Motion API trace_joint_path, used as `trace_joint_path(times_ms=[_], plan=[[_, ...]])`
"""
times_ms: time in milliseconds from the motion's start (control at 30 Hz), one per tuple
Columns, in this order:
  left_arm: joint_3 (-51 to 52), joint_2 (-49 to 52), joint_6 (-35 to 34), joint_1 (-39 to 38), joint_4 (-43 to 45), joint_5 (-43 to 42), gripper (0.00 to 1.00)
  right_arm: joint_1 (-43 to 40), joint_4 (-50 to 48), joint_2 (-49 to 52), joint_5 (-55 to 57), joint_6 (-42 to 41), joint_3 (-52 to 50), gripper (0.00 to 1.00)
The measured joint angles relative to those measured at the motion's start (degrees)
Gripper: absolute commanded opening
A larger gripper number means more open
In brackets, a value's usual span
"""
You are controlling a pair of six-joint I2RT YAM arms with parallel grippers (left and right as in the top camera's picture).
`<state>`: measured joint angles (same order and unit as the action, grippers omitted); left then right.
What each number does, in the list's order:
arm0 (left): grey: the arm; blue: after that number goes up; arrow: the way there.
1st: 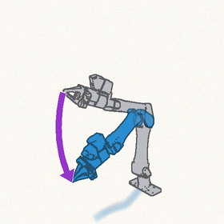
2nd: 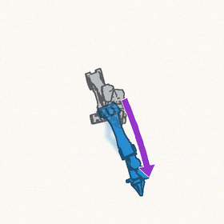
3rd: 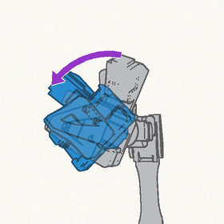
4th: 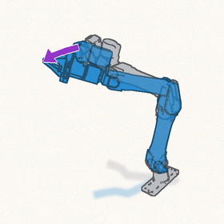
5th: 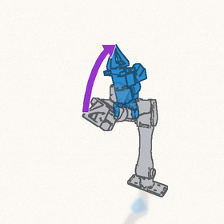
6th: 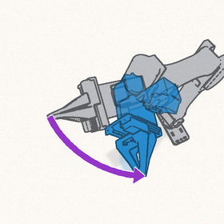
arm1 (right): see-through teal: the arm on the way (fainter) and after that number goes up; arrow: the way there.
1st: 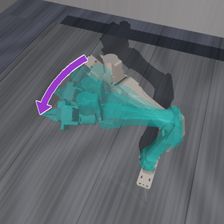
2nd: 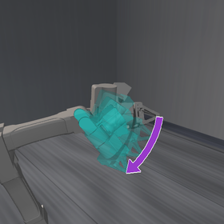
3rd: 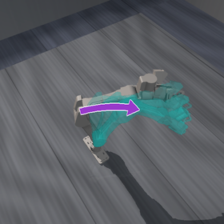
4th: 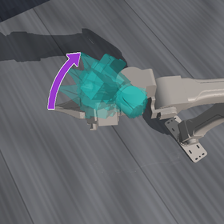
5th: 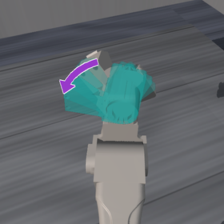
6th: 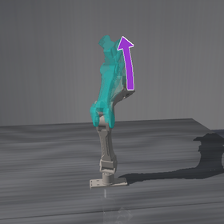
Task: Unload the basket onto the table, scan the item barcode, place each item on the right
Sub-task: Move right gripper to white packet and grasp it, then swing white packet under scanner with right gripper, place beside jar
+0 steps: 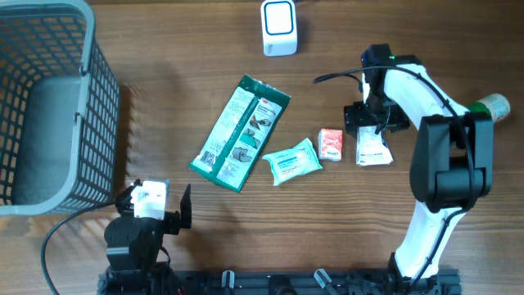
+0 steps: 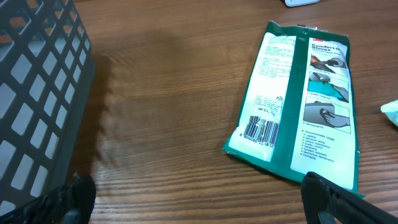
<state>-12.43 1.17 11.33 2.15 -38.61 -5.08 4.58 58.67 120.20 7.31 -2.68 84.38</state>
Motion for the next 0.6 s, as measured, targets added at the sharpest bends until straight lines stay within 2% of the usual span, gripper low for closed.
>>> trace_joint_path(times_ms=[33,167,300,433,600], plan=[[0.0,0.0,0.0,0.0,0.0,0.0,1.0,-0.4,-0.9,0.0,-0.7,0.4,-0.6,0.94],[0.0,0.0,0.0,0.0,0.0,0.0,1.0,-1.7,-4.5,-1.5,-5.0,2.0,-3.8,0.8],[0.0,0.0,0.0,0.0,0.0,0.0,1.0,-1.8,-4.5,-1.7,-6.6,1.9,-4.3,0.79],[0.0,0.0,0.0,0.0,0.0,0.0,1.0,-1.8,-0.7,-1.7,-8.9,0.9,-4.3,0.58],[0.0,0.0,0.0,0.0,0.0,0.0,1.0,-1.8,8.2,-0.5,-17.5,-0.2,-0.8,0.51]])
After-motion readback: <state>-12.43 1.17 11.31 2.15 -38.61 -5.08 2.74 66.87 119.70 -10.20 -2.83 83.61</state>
